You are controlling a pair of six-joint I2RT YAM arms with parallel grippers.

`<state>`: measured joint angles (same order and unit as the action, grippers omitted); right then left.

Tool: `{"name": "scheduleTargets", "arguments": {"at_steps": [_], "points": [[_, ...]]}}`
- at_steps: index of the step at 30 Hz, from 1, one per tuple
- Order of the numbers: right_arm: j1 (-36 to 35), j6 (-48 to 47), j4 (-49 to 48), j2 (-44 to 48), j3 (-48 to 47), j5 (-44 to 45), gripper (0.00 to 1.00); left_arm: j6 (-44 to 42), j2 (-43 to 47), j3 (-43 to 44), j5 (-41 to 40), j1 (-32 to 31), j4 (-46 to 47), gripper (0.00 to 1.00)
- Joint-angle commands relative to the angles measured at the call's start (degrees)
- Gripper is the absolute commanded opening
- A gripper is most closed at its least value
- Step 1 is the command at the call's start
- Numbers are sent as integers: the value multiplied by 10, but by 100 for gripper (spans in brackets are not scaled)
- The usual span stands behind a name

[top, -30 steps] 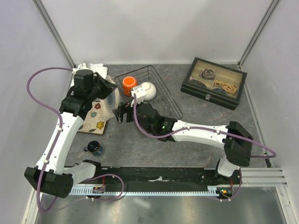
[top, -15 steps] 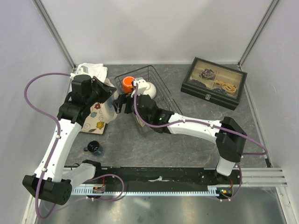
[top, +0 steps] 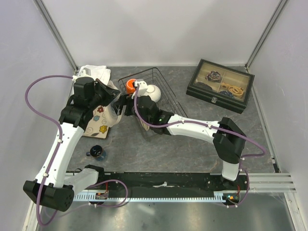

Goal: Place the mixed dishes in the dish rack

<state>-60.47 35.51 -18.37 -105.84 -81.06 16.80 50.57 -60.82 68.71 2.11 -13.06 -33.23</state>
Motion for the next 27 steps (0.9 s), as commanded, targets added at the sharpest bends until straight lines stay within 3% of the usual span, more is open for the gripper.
{"name": "scheduleTargets", "arguments": {"at_steps": [1,21,27], "points": [[1,11,-5,-9,-24,3,79,16,10,29,10,-2,95,2],[-39,-20,17,-23,-23,77,72,15,-11,37,1,-2,105,2],[-40,-18,-1,-21,-14,87,63,17,-9,35,0,-2,105,2]]}}
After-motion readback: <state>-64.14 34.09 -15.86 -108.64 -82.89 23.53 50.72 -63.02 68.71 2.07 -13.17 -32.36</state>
